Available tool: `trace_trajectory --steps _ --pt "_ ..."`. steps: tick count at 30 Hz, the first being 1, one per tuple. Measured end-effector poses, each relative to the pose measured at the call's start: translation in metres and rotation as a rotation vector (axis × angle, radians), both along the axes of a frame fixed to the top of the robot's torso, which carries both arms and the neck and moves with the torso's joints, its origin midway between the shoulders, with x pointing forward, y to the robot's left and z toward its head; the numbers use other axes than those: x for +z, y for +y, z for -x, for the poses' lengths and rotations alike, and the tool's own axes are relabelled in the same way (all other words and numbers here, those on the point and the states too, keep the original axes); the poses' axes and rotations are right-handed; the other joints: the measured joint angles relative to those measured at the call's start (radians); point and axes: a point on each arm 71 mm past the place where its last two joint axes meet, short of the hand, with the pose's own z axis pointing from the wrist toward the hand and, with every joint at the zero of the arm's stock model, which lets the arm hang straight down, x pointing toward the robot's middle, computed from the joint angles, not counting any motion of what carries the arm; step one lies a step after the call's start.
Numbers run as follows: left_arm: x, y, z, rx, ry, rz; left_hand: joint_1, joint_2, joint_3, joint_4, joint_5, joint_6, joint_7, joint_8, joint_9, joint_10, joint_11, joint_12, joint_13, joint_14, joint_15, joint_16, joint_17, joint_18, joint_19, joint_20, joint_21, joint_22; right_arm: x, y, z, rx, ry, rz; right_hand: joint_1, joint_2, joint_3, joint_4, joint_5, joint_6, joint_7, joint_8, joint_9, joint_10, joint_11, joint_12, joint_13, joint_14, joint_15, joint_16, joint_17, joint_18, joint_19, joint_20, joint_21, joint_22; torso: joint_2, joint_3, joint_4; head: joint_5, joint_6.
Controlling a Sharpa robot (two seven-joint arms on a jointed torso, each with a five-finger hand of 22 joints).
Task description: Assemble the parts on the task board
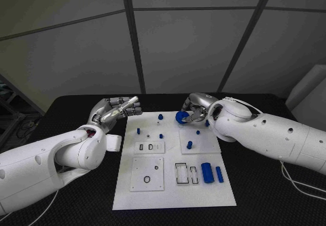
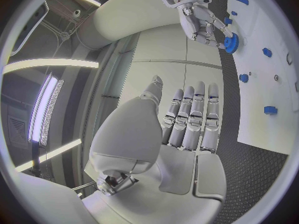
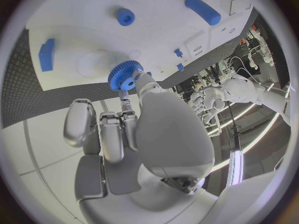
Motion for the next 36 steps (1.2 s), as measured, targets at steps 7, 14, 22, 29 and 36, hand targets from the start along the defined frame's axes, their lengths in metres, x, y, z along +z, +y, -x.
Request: trace_trajectory --steps 7,14,22,29,36 --pt "0.0 -0.001 0.0 -0.001 0.001 0.0 -0.001 0.001 0.0 0.0 0.0 0.0 0.0 0.0 0.0 0.0 0.0 0.0 0.0 0.0 0.0 0.0 0.0 0.0 0.0 0.0 0.0 0.0 0.01 0.034 0.012 0.076 -0.082 -0.011 0.001 -0.001 0.01 -0.005 0.004 0.0 0.0 -0.006 0.0 0.0 0.0 0.0 0.0 0.0 0.0 0.0 0.0 0.0 0.007 0.0 0.006 0.01 0.0 -0.0005 0.0012 0.004 0.001" --pt "0.0 -0.003 0.0 -0.006 0.002 0.002 -0.001 0.001 0.0 0.0 0.0 0.0 0.0 0.0 0.0 0.0 0.0 0.0 0.0 0.0 0.0 0.0 0.0 0.0 0.0 0.0 0.0 0.0 0.012 0.061 0.013 0.114 -0.122 -0.015 0.001 -0.001 0.012 -0.007 0.004 0.0 0.0 -0.012 -0.001 0.0 0.0 0.0 0.0 0.0 0.0 0.0 0.0 0.0 0.007 0.0 0.006 0.011 0.0 -0.0017 0.0022 0.011 -0.002" --pt "0.0 -0.004 0.0 -0.008 0.002 0.003 -0.001 0.001 0.0 0.0 0.0 0.0 0.0 0.0 0.0 0.0 0.0 0.0 0.0 0.0 0.0 0.0 0.0 0.0 0.0 0.0 0.0 0.0 0.008 0.081 0.009 0.13 -0.129 -0.004 0.002 -0.003 0.018 -0.007 0.004 0.002 0.002 -0.017 -0.004 0.0 0.0 0.0 0.0 0.0 0.0 0.0 0.0 0.0 0.007 0.0 0.006 0.011 0.001 -0.0017 0.0022 0.017 -0.007" --pt "0.0 -0.002 0.0 -0.005 0.002 0.002 -0.001 0.001 0.0 0.0 0.0 0.0 0.0 0.0 0.0 0.0 0.0 0.0 0.0 0.0 0.0 0.0 0.0 0.0 0.0 0.0 0.0 0.0 0.003 0.089 0.006 0.135 -0.121 0.012 -0.002 -0.007 0.019 -0.006 0.004 0.002 0.002 -0.02 -0.004 0.0 0.0 0.0 0.0 0.0 0.0 0.0 0.0 0.0 0.007 0.0 0.006 0.011 0.001 -0.0009 0.0013 0.022 -0.01" --pt "0.0 -0.002 0.0 -0.004 0.001 0.001 -0.001 0.001 0.0 0.0 0.0 0.0 0.0 0.0 0.0 0.0 0.0 0.0 0.0 0.0 0.0 0.0 0.0 0.0 0.0 0.0 0.0 0.0 -0.004 0.091 0.003 0.137 -0.102 0.037 -0.007 -0.012 0.023 -0.007 -0.001 0.002 0.002 -0.024 -0.004 0.0 0.0 0.0 0.0 0.0 0.0 0.0 0.0 0.0 0.007 0.0 0.006 0.011 0.001 -0.0003 0.0003 0.026 -0.014"
